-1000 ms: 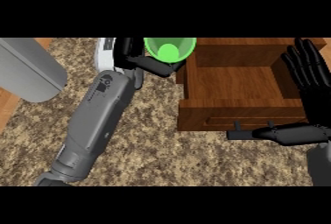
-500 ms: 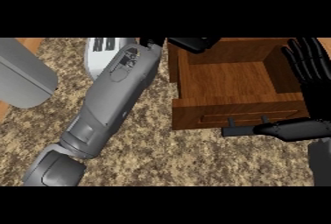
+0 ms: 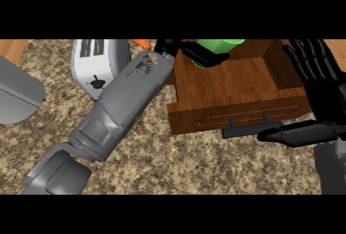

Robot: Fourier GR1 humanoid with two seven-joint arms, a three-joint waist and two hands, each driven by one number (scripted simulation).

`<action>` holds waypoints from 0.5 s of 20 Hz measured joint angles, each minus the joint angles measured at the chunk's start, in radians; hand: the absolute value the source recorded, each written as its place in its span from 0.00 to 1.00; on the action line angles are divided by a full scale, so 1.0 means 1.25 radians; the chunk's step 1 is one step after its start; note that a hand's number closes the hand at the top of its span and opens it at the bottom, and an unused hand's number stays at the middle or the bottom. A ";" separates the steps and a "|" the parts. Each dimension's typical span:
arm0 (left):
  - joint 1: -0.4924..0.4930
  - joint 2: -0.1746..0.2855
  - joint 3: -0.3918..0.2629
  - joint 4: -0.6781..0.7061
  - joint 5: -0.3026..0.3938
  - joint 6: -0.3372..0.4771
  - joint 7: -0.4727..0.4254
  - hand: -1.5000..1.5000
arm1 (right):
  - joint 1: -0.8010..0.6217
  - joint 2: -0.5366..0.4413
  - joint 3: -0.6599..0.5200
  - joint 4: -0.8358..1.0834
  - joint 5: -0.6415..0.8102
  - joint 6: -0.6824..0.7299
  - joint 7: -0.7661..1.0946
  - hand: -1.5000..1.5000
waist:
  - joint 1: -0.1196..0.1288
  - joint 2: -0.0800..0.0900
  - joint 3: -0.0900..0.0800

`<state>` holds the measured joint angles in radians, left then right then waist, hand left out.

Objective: Pick up the cup, place it into the drawer and close the drawer

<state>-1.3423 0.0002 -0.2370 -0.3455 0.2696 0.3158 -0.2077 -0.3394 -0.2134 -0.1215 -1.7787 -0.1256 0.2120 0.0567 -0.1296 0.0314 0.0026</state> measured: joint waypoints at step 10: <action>0.049 0.000 -0.086 0.013 0.069 -0.033 -0.031 0.00 | -0.039 0.017 0.043 0.011 -0.013 0.027 0.003 0.00 | -0.048 0.013 -0.001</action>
<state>-1.2811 0.0000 -0.3442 -0.3296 0.3558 0.2752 -0.2459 -0.3880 -0.1923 -0.0681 -1.7655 -0.1422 0.2457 0.0601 -0.1902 0.0483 0.0018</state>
